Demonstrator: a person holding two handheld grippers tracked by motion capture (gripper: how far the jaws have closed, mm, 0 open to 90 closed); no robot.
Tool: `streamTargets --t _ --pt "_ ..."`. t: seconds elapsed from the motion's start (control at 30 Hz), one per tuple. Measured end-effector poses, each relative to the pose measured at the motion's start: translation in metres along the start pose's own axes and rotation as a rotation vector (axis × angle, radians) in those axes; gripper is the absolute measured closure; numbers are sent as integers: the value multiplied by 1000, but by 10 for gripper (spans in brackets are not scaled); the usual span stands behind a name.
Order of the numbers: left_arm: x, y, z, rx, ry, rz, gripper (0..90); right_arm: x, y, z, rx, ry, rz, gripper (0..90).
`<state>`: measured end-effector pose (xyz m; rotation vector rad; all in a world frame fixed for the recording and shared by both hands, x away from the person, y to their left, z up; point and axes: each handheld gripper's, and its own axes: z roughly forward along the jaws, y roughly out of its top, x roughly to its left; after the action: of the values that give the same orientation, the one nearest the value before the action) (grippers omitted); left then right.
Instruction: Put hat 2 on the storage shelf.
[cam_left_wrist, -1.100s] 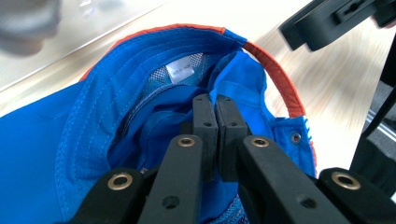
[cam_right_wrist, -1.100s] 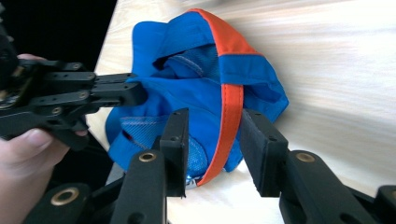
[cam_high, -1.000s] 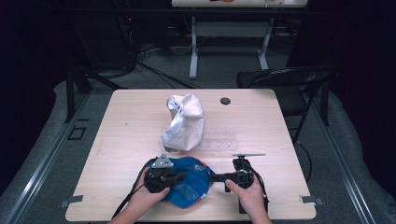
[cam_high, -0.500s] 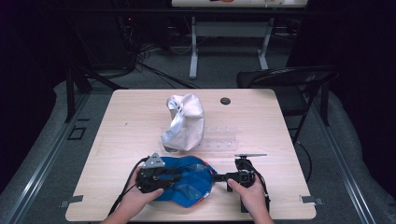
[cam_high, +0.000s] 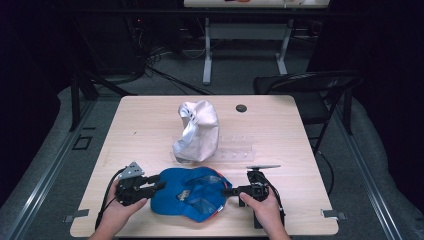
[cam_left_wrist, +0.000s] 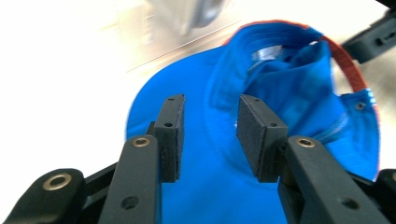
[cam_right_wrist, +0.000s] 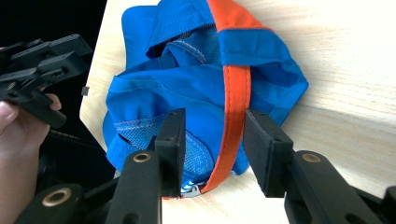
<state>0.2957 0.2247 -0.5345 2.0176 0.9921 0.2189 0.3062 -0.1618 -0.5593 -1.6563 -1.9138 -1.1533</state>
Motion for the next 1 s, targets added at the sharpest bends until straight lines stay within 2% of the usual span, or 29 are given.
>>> streamTargets --t 0.2,0.37,0.5,0.63,0.83,1.0 --pt "3 -10 15 54 -4 6 630 -1 0 6 20 6 0 574" --pt "1 -16 26 101 -10 31 630 -2 0 9 43 11 -3 571" --pt "3 -17 28 104 -4 27 632 -4 0 11 42 33 13 571" --pt "5 -19 29 112 0 22 635 -5 2 11 45 76 33 574" --pt "4 -20 32 119 2 27 640 -1 3 7 38 124 46 641" --pt "2 -20 33 133 -1 36 641 1 4 7 43 106 44 706"
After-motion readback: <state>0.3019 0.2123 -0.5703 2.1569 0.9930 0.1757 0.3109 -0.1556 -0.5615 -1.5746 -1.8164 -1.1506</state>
